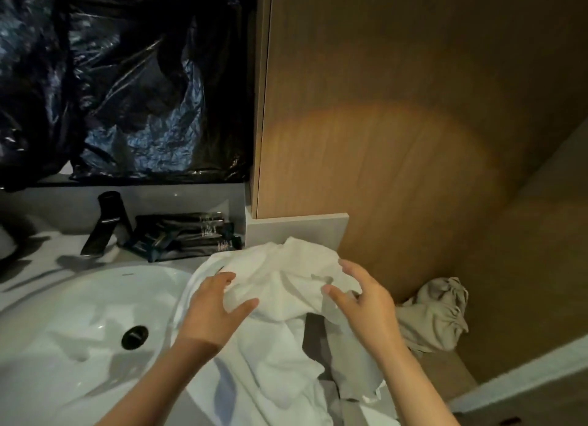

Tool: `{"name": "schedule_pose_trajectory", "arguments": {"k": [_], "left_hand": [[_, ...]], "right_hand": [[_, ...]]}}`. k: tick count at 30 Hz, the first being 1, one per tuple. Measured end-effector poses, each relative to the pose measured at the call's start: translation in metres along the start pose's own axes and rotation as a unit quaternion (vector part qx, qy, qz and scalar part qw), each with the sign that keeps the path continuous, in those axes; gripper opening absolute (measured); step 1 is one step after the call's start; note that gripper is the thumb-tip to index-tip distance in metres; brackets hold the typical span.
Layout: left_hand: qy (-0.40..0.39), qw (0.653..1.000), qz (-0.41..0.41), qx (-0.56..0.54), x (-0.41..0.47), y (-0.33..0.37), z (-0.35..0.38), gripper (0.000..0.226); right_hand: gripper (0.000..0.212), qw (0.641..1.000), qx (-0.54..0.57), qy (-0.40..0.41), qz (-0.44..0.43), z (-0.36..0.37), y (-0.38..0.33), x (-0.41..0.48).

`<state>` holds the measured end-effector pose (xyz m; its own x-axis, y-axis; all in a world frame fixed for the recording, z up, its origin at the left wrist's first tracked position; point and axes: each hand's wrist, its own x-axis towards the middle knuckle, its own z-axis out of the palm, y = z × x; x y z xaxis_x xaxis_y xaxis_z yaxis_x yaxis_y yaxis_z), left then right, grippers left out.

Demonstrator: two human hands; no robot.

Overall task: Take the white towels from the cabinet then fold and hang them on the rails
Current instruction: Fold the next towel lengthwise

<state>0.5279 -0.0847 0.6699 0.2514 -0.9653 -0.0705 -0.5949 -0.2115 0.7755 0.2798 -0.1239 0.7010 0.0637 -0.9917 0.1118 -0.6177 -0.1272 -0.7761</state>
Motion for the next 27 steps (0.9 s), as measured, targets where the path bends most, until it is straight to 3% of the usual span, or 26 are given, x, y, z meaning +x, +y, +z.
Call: {"name": "schedule_pose_trajectory", "arguments": {"k": [2,7,10,13,15,17,20,23,27], "left_hand": [[-0.012,0.997,-0.048,-0.051,-0.012,-0.013,0.002,0.064],[-0.016,0.963,-0.148,-0.226,-0.019,-0.015,-0.005,0.026],[-0.026,0.948,-0.205,-0.241,-0.013,-0.016,0.002,0.037],[-0.056,0.892,-0.298,-0.335,-0.003,-0.016,0.013,0.043],[-0.067,0.894,-0.311,-0.315,0.003,-0.016,0.019,0.049],[-0.058,0.894,-0.3,-0.328,0.009,-0.017,0.023,0.04],[-0.039,0.903,-0.258,-0.341,0.014,-0.017,0.025,0.03],[-0.021,0.96,-0.143,-0.239,0.018,-0.008,0.018,0.047],[-0.036,0.956,-0.003,-0.291,0.025,0.041,-0.014,0.033]], "right_hand": [[0.055,0.999,-0.014,-0.035,-0.021,0.007,-0.003,0.001],[0.069,0.989,-0.033,-0.145,0.011,0.029,-0.019,0.015],[0.072,0.969,-0.055,-0.226,0.082,0.049,-0.022,0.02],[0.066,0.957,-0.077,-0.252,0.117,0.065,-0.015,0.019],[0.053,0.957,-0.098,-0.25,0.111,0.068,-0.005,0.018],[0.037,0.963,-0.088,-0.232,0.102,0.065,0.004,0.018],[0.046,0.979,-0.033,-0.193,0.064,0.056,0.012,0.018],[0.045,0.987,0.033,-0.153,0.043,0.038,0.009,0.018],[0.046,0.99,0.106,-0.096,-0.012,0.007,-0.011,0.023]]}}
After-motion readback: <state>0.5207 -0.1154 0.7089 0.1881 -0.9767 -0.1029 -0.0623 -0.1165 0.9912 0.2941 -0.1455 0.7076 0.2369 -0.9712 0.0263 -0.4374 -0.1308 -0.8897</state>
